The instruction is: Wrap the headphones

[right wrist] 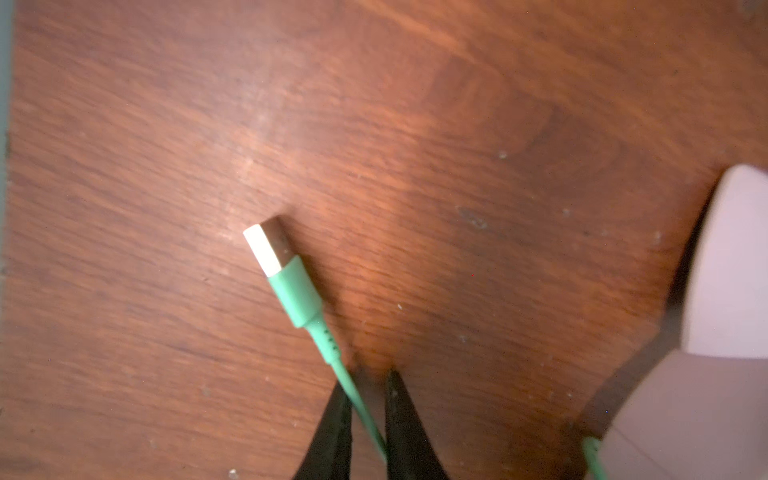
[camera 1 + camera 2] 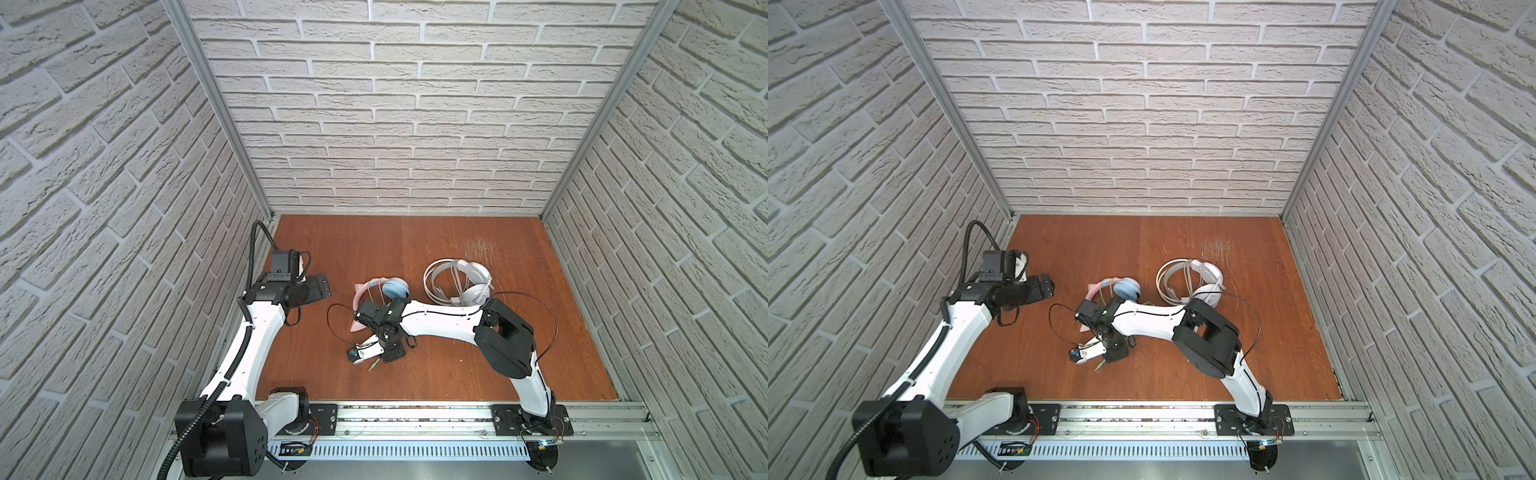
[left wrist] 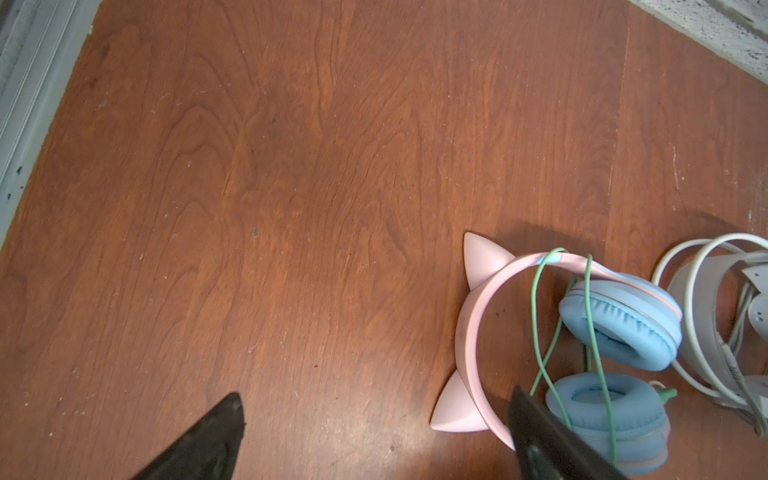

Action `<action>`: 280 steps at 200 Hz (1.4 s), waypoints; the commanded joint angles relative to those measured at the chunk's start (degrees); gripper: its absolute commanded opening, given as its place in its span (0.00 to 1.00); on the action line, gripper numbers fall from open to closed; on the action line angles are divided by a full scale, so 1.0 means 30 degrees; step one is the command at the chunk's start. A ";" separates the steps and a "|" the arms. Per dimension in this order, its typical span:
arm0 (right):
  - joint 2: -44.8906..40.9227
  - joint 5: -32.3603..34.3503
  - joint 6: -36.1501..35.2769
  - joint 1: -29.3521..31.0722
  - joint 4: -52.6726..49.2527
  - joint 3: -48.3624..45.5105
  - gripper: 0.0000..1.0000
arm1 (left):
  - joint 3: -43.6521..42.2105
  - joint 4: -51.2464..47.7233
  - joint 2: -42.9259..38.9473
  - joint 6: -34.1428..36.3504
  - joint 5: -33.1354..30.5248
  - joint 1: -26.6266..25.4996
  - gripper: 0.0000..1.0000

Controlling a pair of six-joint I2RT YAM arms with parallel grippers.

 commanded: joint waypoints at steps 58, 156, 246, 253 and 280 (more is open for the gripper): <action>-0.0774 -0.2328 0.5401 -0.1447 0.1787 0.0028 0.05 | -0.1189 0.1041 -0.0089 -0.0276 0.0823 0.0111 0.98; -0.1585 -0.4137 1.0624 -0.2328 0.2343 0.0297 0.06 | -0.1689 0.1784 0.0556 -0.0475 0.1161 -0.0486 0.96; -0.1820 -0.5437 1.6700 -0.3210 0.4224 0.0371 0.05 | -0.1775 0.2270 0.0885 -0.0950 0.0637 -0.1141 0.92; -0.1849 -0.5619 1.7241 -0.3357 0.4408 0.0378 0.06 | -0.1780 0.2261 0.0916 -0.0953 0.0591 -0.1155 0.91; -0.1867 -0.5729 1.9071 -0.3771 0.5149 0.0404 0.06 | -0.1859 0.2343 0.1047 -0.0979 0.0531 -0.1269 0.87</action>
